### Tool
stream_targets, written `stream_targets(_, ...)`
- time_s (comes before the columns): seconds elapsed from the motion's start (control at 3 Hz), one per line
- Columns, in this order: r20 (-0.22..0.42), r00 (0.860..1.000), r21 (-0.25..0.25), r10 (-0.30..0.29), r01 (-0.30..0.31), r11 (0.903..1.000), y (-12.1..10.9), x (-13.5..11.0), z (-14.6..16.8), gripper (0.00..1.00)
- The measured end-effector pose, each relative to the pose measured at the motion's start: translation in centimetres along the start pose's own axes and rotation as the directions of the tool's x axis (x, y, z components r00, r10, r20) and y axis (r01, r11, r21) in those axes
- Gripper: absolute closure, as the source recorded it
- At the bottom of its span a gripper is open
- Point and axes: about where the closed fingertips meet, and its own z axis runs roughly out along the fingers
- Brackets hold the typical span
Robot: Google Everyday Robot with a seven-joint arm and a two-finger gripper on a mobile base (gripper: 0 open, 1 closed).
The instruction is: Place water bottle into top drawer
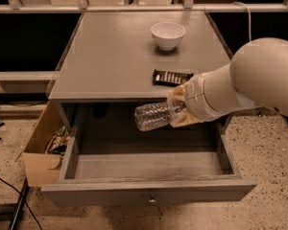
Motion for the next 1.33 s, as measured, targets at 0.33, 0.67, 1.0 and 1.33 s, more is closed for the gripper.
stream_targets(0.33,-0.025,0.999,-0.074,0.041,-0.043,0.9963,3.2,2.4,3.1,1.00)
stream_targets(0.67,-0.038,0.996,-0.123,0.076,-0.081,0.9891,5.3,4.0,5.5,1.00)
stream_targets(1.0,-0.026,0.995,-0.139,0.101,-0.104,0.9848,7.3,5.3,8.0,1.00)
stream_targets(1.33,-0.007,0.994,-0.123,0.105,-0.105,0.9868,8.6,6.3,10.6,1.00)
